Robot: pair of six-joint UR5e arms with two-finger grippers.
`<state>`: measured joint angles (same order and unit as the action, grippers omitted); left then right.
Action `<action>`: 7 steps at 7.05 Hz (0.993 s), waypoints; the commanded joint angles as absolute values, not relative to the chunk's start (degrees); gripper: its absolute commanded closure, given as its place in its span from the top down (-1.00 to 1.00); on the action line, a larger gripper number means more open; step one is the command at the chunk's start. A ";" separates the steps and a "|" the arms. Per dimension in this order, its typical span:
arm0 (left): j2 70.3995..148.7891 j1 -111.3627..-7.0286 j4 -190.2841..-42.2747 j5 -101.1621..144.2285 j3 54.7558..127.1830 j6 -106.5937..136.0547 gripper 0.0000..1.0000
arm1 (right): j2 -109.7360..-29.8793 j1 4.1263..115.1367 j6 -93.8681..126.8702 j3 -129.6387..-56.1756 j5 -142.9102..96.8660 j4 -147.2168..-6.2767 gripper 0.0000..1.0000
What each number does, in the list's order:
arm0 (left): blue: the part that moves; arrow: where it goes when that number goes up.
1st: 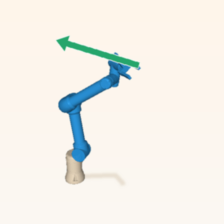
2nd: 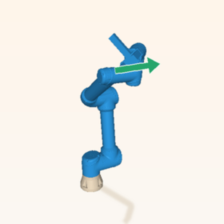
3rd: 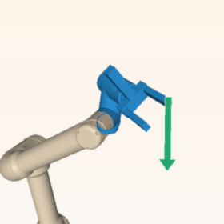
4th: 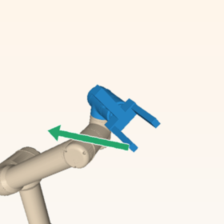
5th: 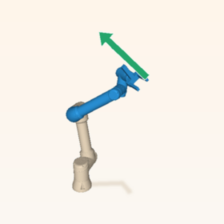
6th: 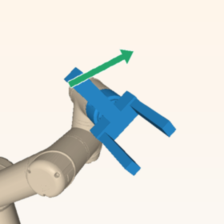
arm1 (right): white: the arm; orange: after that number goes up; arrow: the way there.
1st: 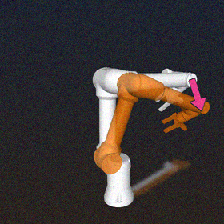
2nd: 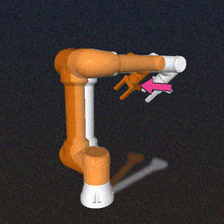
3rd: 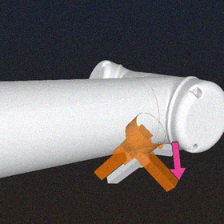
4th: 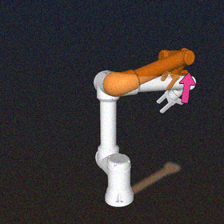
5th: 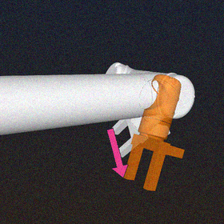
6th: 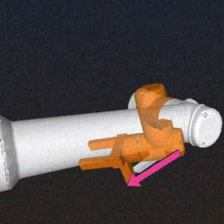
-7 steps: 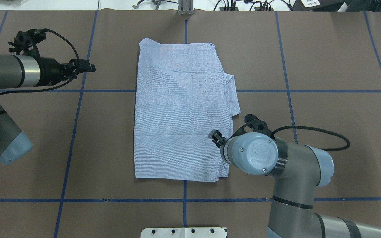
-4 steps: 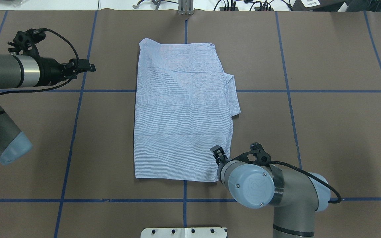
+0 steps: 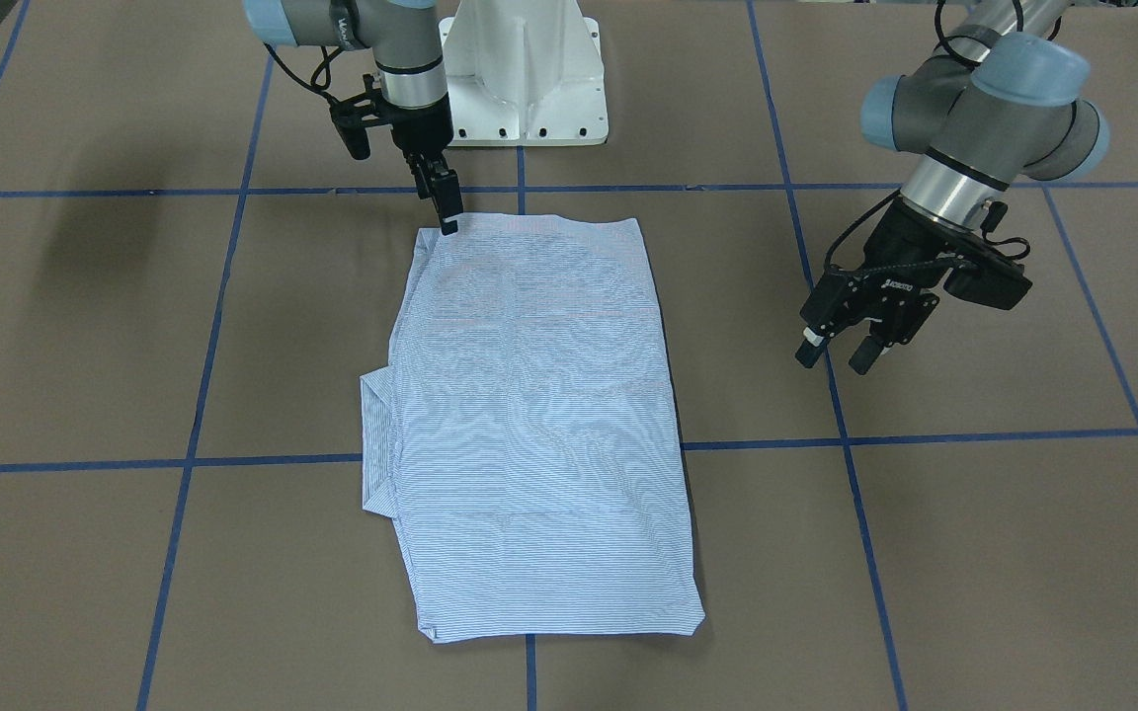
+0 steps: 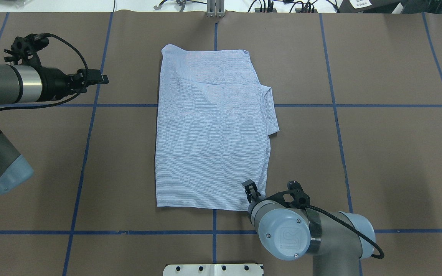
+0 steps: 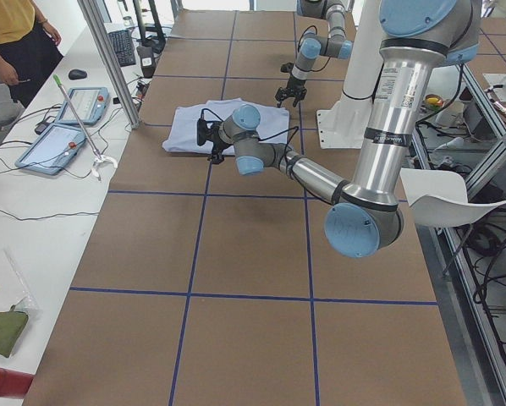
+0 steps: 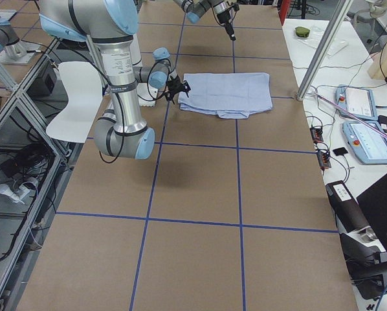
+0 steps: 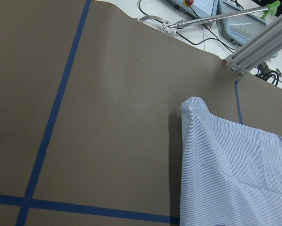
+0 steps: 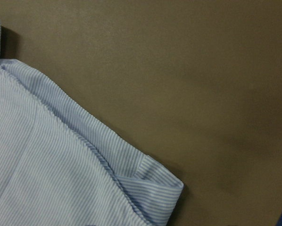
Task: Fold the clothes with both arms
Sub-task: 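Grasp the shirt corner nearest the robot with the right gripper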
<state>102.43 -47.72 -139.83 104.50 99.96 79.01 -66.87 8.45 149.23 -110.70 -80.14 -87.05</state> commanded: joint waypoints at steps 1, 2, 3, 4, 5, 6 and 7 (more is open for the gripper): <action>102.39 -47.72 -139.83 104.50 100.02 79.01 0.72 | -66.62 8.96 148.54 -110.04 -80.07 -87.01 0.89; 102.39 -47.64 -139.83 104.50 100.02 79.01 0.72 | -66.71 9.23 147.93 -108.99 -80.16 -87.01 0.88; 102.39 -47.64 -139.83 104.50 100.02 79.01 0.72 | -66.62 9.32 147.83 -108.46 -80.16 -87.01 0.86; 102.39 -47.72 -139.83 104.41 100.02 79.01 0.72 | -66.27 9.23 147.92 -108.54 -80.24 -87.01 0.84; 102.39 -47.72 -139.83 104.50 100.02 79.01 0.72 | -66.10 9.23 147.92 -108.37 -80.24 -87.01 0.83; 102.39 -47.72 -139.83 104.41 100.19 79.10 0.72 | -66.01 9.14 147.83 -108.37 -80.24 -87.01 0.78; 102.39 -47.72 -139.83 104.50 100.20 79.01 0.72 | -66.09 9.14 147.83 -108.28 -80.24 -87.10 0.77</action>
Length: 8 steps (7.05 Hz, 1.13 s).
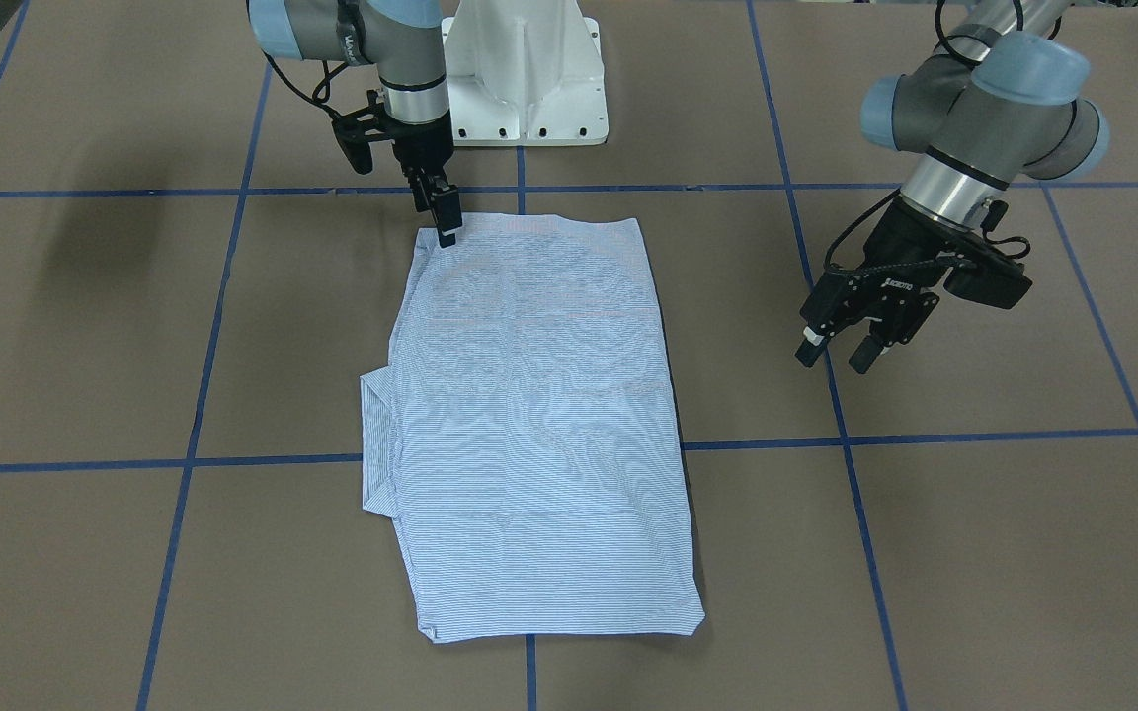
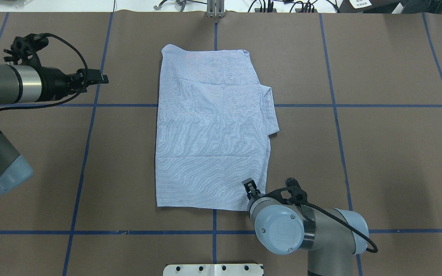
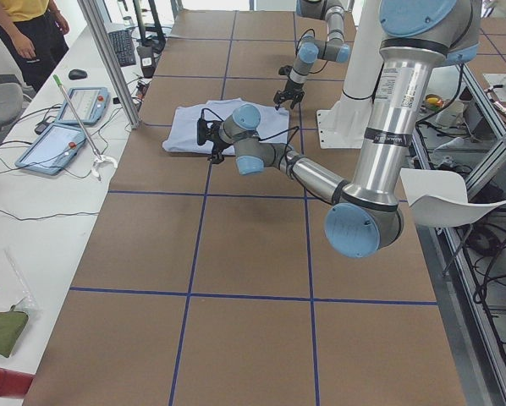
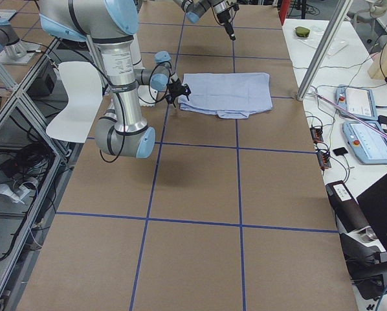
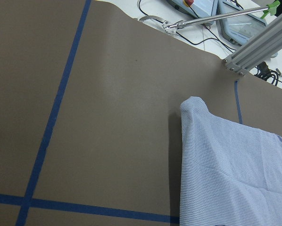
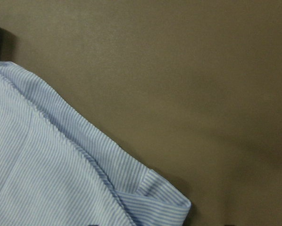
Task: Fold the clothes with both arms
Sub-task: 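Grasp the shirt corner nearest the robot with the right gripper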
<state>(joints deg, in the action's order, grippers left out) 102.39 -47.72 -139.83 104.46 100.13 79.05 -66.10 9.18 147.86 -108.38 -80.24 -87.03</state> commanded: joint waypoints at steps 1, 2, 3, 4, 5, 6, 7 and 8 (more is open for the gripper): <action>102.39 -47.72 -139.83 104.41 100.20 79.10 0.72 | -66.09 9.14 147.75 -108.02 -80.24 -87.10 0.77; 102.39 -47.72 -139.83 104.50 100.20 79.10 0.72 | -66.09 9.14 147.48 -107.84 -80.24 -87.01 0.77; 102.39 -47.72 -139.83 104.41 100.20 79.10 0.72 | -66.01 9.14 146.96 -107.75 -80.24 -87.10 0.77; 102.39 -47.72 -139.83 104.41 100.20 79.10 0.72 | -66.01 9.14 146.95 -107.67 -80.24 -87.01 0.77; 102.39 -47.72 -139.83 104.41 100.20 79.10 0.72 | -65.92 9.14 146.95 -107.58 -80.24 -87.01 0.64; 102.22 -47.72 -139.83 104.41 100.20 79.10 0.72 | -65.92 9.14 147.13 -107.58 -80.24 -87.01 0.33; 102.22 -47.72 -139.83 104.50 100.28 79.10 0.72 | -65.92 9.14 147.48 -107.58 -80.24 -87.01 -0.10; 102.22 -47.72 -139.83 104.50 100.46 79.10 0.72 | -65.92 9.14 147.83 -107.58 -80.24 -87.01 -0.91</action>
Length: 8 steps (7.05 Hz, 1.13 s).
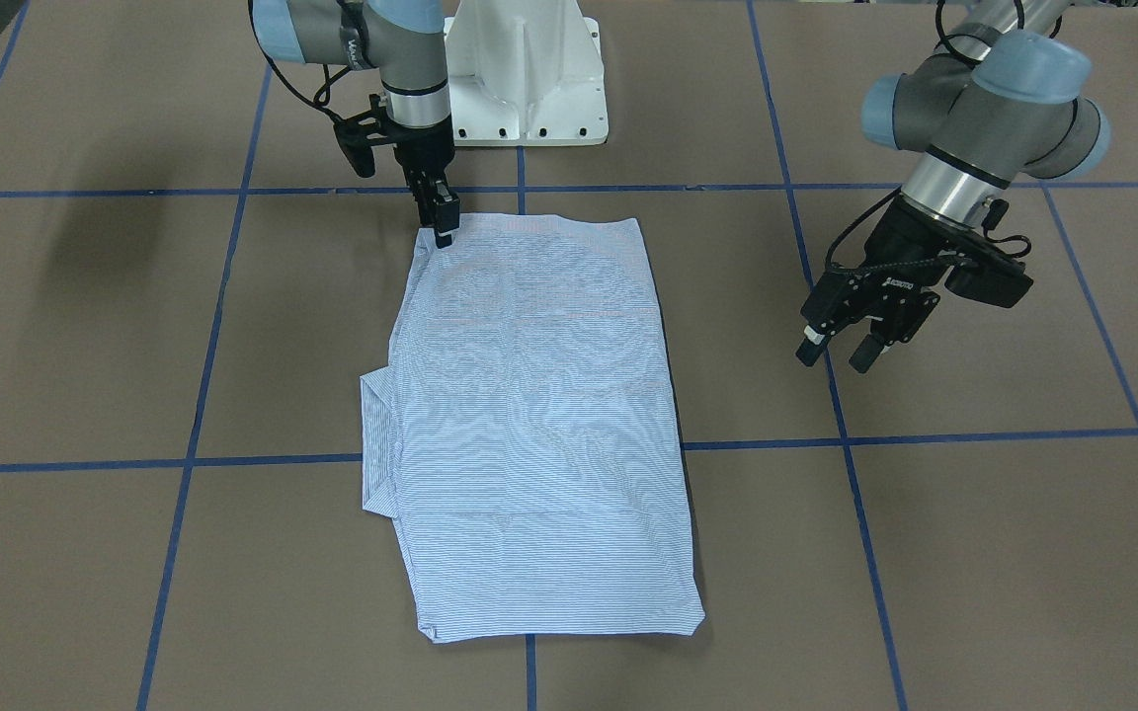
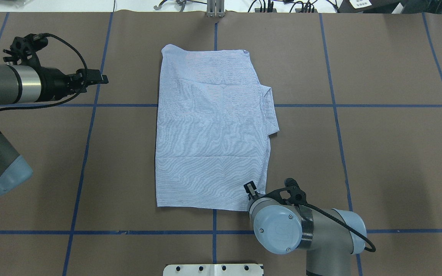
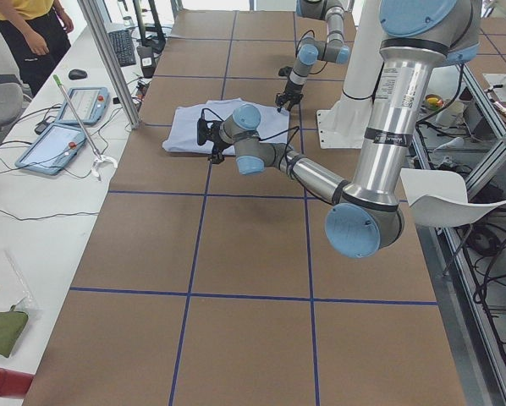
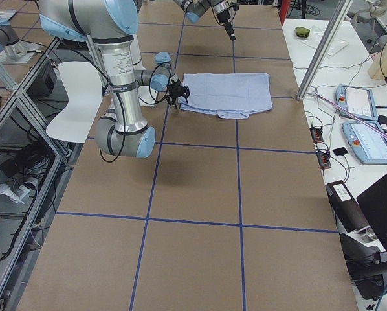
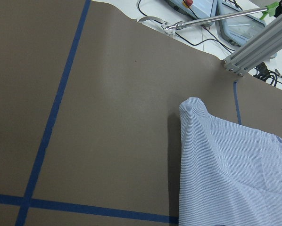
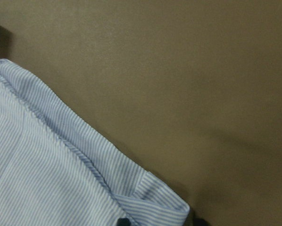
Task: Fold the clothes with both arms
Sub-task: 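Grasp the shirt corner nearest the robot with the right gripper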
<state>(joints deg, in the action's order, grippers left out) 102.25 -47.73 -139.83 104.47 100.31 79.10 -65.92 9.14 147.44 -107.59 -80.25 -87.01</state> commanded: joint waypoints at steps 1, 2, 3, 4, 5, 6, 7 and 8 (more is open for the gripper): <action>102.22 -47.72 -139.83 104.41 100.46 79.10 0.72 | -65.92 9.14 147.40 -107.84 -80.42 -87.01 -1.00; 102.22 -47.72 -139.83 104.41 100.46 79.10 0.72 | -65.48 9.14 147.31 -108.02 -80.68 -85.62 -1.00; 102.22 -47.72 -139.83 104.50 100.46 79.10 0.72 | -65.48 9.23 147.30 -108.28 -80.68 -85.26 -1.00; 102.30 -47.72 -139.83 104.41 100.46 79.10 0.72 | -65.39 9.23 147.30 -108.46 -80.68 -85.25 -1.00; 102.30 -47.64 -139.83 104.50 100.46 80.23 0.72 | -65.56 9.58 147.30 -110.02 -81.55 -85.51 -1.00; 102.48 -47.29 -139.92 104.41 100.89 85.29 0.72 | -66.18 10.02 147.30 -112.04 -82.78 -85.95 -1.00; 101.70 -46.24 -139.92 104.59 102.81 92.22 0.78 | -66.36 10.19 147.30 -112.23 -82.88 -85.96 -1.00; 100.99 -40.23 -139.92 104.33 106.31 99.68 0.97 | -66.36 10.20 147.30 -112.76 -82.97 -85.96 -1.00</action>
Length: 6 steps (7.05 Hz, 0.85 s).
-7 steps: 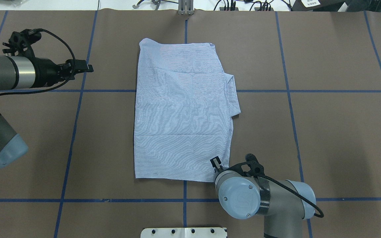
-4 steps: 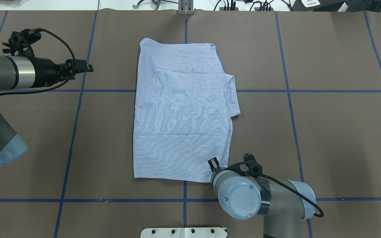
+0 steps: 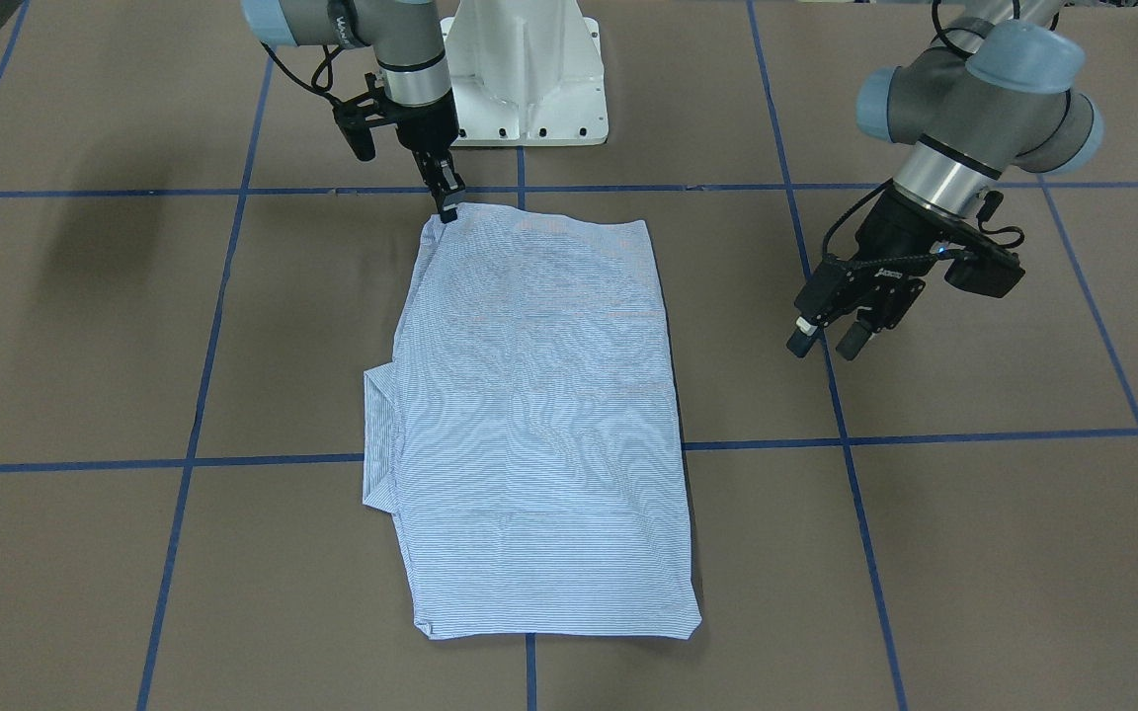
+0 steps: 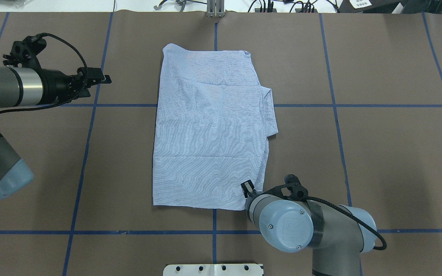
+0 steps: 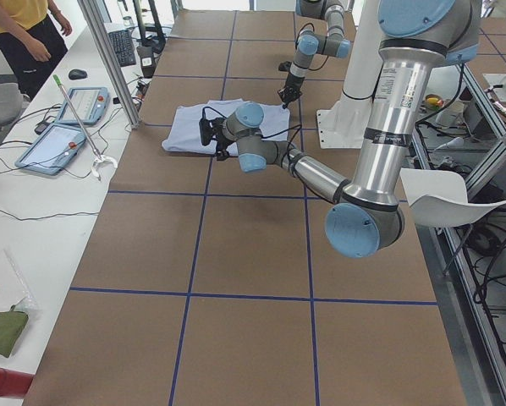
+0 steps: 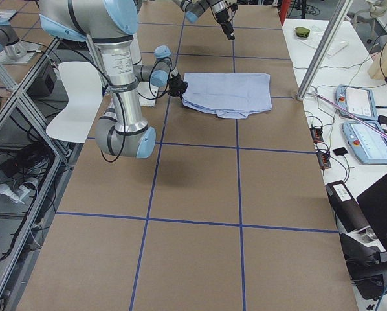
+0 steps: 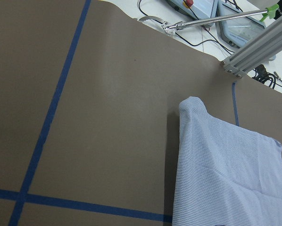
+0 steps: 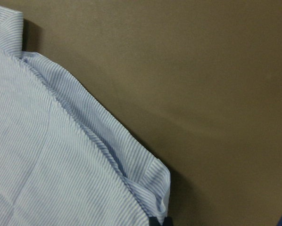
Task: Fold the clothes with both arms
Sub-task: 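Lower the left gripper to the other shirt corner nearest the robot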
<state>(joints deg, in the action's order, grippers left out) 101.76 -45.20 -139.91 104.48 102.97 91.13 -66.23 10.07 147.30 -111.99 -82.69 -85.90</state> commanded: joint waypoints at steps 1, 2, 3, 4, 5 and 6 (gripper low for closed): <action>98.29 -34.42 -139.92 103.80 108.70 102.10 0.99 | -66.44 10.28 147.30 -113.11 -82.97 -86.04 -1.00; 97.30 -31.32 -139.92 103.71 109.68 103.00 0.99 | -66.53 10.28 147.30 -113.03 -82.97 -85.96 -1.00; 96.95 -28.24 -139.92 103.62 110.04 104.40 0.99 | -66.88 10.28 147.30 -113.03 -82.97 -85.96 -1.00; 97.12 -23.86 -139.92 98.14 109.95 113.29 0.98 | -66.97 10.28 147.22 -113.03 -82.97 -85.96 -1.00; 97.29 -19.82 -140.01 93.47 110.13 118.08 0.97 | -66.89 10.28 147.22 -113.03 -82.97 -85.96 -1.00; 96.95 -17.60 -139.92 91.95 109.87 121.95 0.97 | -66.97 10.28 147.22 -112.94 -83.06 -85.96 -1.00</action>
<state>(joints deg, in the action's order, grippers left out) 97.16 -21.10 -139.96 95.09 109.97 116.62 -66.91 10.28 147.23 -113.02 -82.99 -85.96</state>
